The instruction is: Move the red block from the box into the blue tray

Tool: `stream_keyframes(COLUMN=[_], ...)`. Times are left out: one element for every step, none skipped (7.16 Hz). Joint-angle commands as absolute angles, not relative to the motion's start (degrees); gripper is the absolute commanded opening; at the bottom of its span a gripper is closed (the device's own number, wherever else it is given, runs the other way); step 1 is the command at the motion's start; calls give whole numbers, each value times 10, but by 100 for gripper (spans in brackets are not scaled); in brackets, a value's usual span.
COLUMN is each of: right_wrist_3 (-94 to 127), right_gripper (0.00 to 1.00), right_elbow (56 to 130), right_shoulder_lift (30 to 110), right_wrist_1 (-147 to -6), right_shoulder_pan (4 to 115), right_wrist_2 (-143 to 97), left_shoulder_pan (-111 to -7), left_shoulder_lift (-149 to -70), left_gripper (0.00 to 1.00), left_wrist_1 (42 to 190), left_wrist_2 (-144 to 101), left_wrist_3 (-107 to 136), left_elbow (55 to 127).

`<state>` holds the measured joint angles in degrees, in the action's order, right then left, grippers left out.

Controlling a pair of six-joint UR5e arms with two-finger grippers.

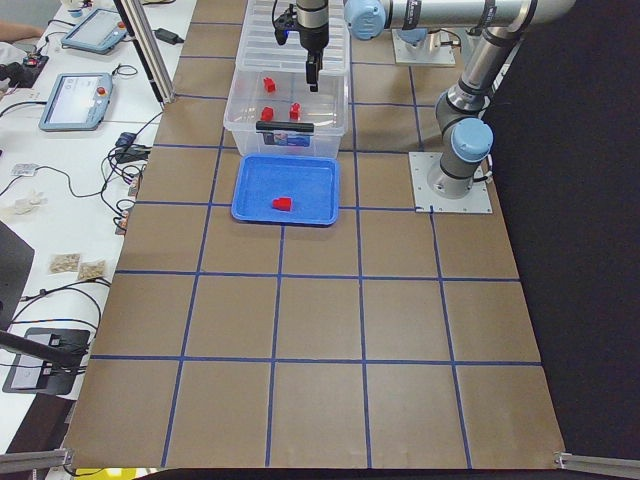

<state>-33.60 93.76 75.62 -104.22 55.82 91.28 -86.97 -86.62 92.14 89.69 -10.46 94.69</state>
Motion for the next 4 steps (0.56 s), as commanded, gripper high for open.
stream_keyframes(right_wrist_3=[-317,-312,-309,-308], right_gripper=[100,100,100,100], right_elbow=[939,939,939,939], right_shoulder_lift=[757,757,758,758], right_wrist_1=[-1042,-1042,-1042,-1042], right_shoulder_pan=[576,583,587,592], right_wrist_2=[911,911,911,908], left_shoulder_pan=[-869,-869,-869,-868], left_shoulder_lift=[-867,-867,-867,-867], left_gripper=[100,100,100,100], left_wrist_1=[922,920,922,921], left_wrist_2=[897,897,896,897], left_wrist_3=[-105,-105,-105,-105], left_elbow=[947,947,947,947])
